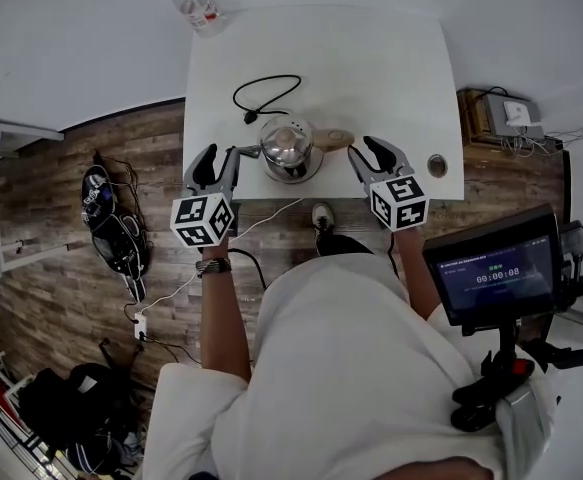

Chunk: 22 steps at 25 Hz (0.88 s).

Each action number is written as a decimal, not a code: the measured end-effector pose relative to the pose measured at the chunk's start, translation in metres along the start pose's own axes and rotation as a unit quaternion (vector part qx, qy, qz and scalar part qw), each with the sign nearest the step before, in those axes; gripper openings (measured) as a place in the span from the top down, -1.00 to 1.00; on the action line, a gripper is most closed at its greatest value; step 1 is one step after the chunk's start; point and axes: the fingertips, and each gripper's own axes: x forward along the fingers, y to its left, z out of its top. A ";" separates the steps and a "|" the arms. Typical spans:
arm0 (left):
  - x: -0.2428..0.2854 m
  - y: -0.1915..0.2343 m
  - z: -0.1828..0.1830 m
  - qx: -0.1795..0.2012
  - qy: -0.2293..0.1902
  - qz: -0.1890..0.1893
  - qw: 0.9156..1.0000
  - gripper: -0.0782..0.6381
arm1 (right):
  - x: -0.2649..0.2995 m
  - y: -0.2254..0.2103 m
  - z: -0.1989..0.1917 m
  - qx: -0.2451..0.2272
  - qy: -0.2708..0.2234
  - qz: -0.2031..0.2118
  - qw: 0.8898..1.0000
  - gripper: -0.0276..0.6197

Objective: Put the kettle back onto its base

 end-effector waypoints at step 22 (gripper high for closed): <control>-0.026 -0.048 0.113 0.114 -0.080 -0.035 0.990 0.65 | -0.069 0.007 0.157 -0.026 -0.170 -0.038 0.984 0.91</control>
